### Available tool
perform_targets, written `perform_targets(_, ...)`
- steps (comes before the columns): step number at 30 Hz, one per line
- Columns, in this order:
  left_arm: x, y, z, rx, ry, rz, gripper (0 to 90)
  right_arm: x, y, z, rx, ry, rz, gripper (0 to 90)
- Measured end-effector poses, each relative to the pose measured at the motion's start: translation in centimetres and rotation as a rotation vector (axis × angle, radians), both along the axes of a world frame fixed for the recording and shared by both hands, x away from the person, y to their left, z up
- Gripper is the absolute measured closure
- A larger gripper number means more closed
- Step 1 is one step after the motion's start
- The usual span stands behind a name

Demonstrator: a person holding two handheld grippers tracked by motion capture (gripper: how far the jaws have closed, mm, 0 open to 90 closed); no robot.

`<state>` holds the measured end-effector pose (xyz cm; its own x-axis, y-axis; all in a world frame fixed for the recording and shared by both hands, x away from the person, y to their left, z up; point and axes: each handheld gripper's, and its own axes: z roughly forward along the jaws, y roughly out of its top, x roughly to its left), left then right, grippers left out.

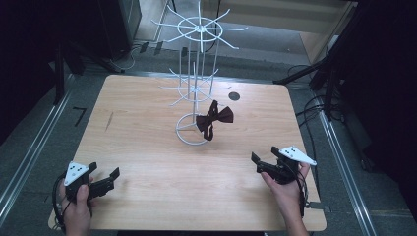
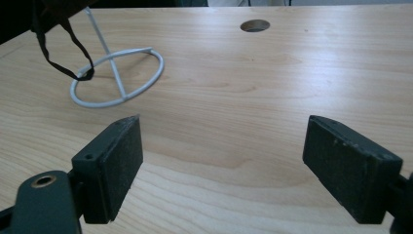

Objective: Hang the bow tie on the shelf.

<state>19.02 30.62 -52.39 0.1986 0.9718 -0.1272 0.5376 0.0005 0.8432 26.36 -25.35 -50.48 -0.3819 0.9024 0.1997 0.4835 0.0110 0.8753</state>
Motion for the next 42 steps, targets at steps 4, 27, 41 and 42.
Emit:
perform_targets(4,0.0,0.0,0.0,-0.002,-0.001,0.0,14.4,-0.6,-1.4,-0.6,0.001,0.014,-0.017,13.9)
perform_targets(27,0.0,0.0,0.0,0.0,-0.004,0.002,14.4,-3.5,-8.2,-2.6,-0.012,0.05,-0.148,13.8)
perform_targets(41,0.0,-0.1,0.0,0.002,0.001,0.003,14.4,-5.3,-11.2,-4.0,-0.009,0.072,-0.202,13.8)
perform_targets(42,0.0,-0.1,0.0,0.002,0.001,0.003,14.4,-5.4,-11.3,-4.2,-0.002,0.072,-0.209,14.0)
